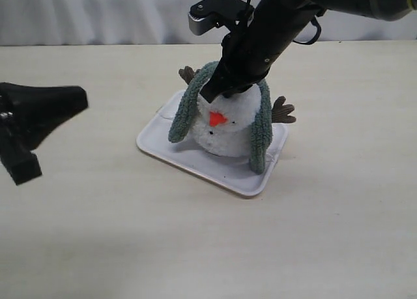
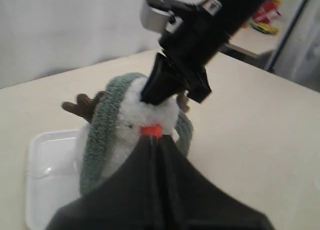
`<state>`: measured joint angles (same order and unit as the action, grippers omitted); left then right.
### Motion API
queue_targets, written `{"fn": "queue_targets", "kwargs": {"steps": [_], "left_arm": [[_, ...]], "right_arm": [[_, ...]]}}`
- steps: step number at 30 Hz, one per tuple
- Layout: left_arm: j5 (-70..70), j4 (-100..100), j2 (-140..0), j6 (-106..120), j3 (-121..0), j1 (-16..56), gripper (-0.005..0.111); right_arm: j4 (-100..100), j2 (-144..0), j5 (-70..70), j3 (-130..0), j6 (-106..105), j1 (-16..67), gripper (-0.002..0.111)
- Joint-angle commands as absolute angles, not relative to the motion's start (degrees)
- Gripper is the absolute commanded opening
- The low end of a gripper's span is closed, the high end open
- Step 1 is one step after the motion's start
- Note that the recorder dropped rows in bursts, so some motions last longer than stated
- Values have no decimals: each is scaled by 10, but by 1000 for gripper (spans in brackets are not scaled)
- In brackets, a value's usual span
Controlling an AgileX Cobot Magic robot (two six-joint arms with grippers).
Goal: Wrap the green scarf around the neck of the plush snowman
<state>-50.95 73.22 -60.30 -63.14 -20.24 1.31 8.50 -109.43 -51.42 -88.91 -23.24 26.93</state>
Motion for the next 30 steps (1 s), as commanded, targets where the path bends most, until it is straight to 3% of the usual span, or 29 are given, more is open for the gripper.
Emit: {"fn": "queue_targets", "kwargs": {"steps": [1,5,10,18,25,30], "left_arm": [[-662,691,-773,-376,-205,15,10],[-700,605,-901,-188,-208,21,33],[-700,541,-1033,-54,-255,95,54],[-700,419,-1164,-26,-394,192,55],[-626,352,-1200,-36,-464,197,55],[-591,420,-1213,-81,-491,197,55]], "right_arm": [[70,-1102,-541,-883,-231,268,4],[70,-1102,-541,-883,-231,268,4],[69,-1102,-538,-883,-231,268,4],[68,-1102,-538,-883,-229,268,4],[68,-1102,-539,-883,-229,268,4],[66,-1102,-539,-883,-231,268,4]]}}
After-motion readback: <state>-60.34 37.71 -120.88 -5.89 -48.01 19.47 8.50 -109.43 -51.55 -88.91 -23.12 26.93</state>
